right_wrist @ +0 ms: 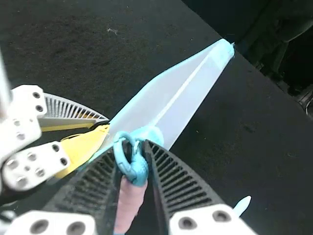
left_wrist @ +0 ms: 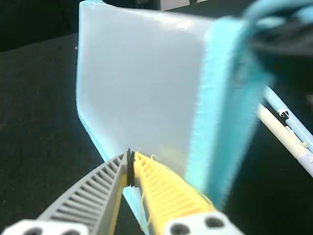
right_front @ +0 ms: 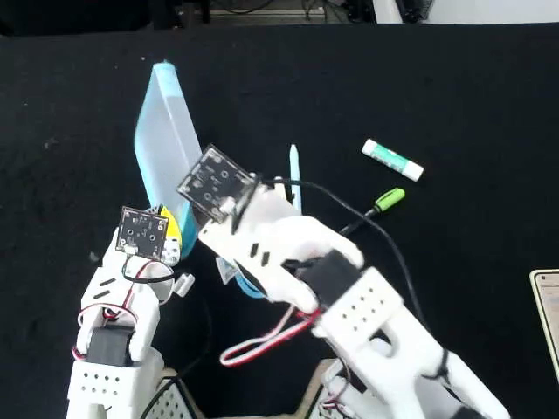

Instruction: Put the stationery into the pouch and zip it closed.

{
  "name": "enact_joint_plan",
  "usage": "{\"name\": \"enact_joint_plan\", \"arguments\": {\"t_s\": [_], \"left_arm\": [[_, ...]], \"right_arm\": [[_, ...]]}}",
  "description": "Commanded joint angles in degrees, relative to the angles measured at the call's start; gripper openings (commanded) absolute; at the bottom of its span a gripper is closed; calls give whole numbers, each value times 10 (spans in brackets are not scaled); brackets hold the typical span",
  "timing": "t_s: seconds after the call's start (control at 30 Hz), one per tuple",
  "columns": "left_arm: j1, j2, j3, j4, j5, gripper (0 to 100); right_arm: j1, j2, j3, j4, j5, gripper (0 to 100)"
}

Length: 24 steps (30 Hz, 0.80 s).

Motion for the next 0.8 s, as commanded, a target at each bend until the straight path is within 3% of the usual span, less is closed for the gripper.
{"name": "enact_joint_plan", "arguments": {"t_s": [0.0,0.2,0.57,0.77], "left_arm": [[-20,-3,14,-3,-4,30],[-87,-4,14,-28,4,30],[-222,-4,14,-85,141,30],[-191,-3,14,-90,156,30]], "right_arm": [[1,-44,5,8,5,11],[1,-46,52,-6,68,11],[2,-47,106,-69,96,11],[1,-47,111,-68,96,11]]}}
